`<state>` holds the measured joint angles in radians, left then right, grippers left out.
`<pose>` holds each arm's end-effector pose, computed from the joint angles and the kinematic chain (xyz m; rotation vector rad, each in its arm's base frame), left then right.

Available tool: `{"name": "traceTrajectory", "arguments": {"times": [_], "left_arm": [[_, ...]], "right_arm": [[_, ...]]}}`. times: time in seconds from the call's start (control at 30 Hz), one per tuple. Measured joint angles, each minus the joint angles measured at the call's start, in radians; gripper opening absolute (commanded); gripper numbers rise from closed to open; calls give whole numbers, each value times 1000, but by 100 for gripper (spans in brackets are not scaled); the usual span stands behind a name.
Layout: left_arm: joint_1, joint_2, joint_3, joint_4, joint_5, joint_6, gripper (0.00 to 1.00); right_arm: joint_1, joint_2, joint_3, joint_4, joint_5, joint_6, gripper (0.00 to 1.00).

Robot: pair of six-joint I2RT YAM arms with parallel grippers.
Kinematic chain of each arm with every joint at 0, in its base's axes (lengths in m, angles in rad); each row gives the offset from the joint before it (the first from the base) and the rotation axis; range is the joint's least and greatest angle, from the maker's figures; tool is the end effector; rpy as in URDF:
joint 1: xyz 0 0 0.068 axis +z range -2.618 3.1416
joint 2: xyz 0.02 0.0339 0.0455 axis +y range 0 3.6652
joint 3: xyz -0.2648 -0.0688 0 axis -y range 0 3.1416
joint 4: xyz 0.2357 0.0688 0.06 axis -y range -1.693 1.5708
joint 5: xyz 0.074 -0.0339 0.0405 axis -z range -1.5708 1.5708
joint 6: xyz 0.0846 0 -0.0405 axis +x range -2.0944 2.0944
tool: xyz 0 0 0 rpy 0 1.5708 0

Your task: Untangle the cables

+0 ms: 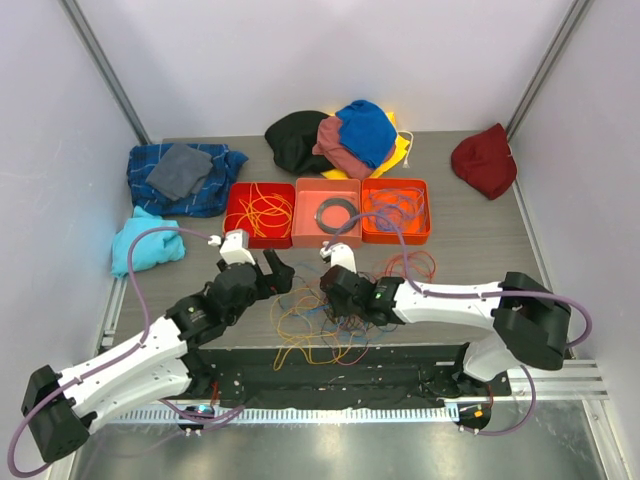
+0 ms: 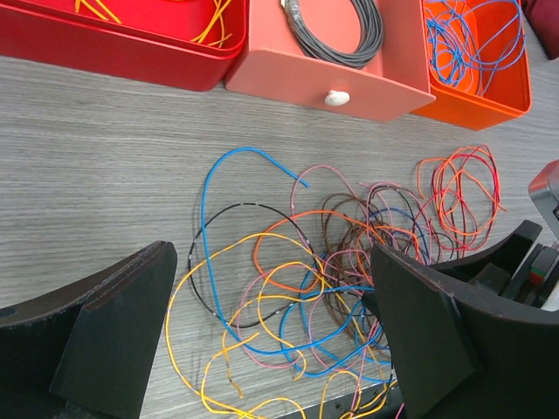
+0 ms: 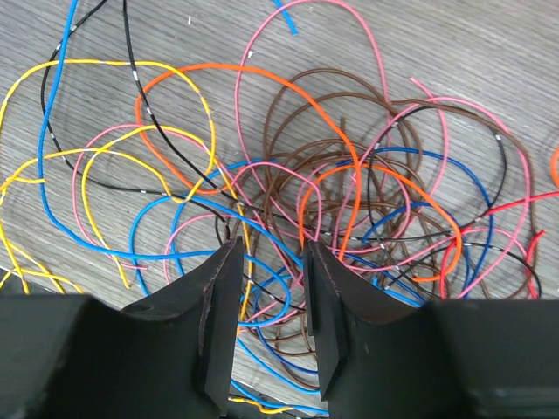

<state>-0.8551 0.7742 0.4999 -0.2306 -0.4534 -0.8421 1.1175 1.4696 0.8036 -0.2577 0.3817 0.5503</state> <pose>0.1626 -0.1305 0.2200 -0.2662 2.0562 -0.5961 0.1630 0.2627 0.1568 -0.5265 2.3667 0.2867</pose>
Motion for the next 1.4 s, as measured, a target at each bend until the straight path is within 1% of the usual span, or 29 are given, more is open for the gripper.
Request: {"name": "traceTrajectory", "arguments": {"times": [0.4,0.47,0.53,0.6,0.7,0.93,1.03,1.4], "left_arm": [[0,-6,-13,-5,0,-15,99],[0,-4,-14,-5,1,-15,99],[0,-4,-14,-6,1,-16,99],[0,-4,-16,-6,0,-16,99],[0,-4,-21,-6,1,-16,99],[0,4,-22,-3,1,-19,99],[0,17,-22,0,2,-21,99],[0,45,-22,2,9,-40,98]], "right_arm": [[0,34,5,6,-25,0,36],[1,42,5,5,-29,0,36],[2,41,5,5,-29,0,39],[6,29,5,2,-29,1,43],[14,-2,5,-8,-27,0,47],[47,-127,-1,-39,-14,2,47],[55,-149,-7,-42,-14,2,47],[70,-70,-50,-42,-32,0,46]]}}
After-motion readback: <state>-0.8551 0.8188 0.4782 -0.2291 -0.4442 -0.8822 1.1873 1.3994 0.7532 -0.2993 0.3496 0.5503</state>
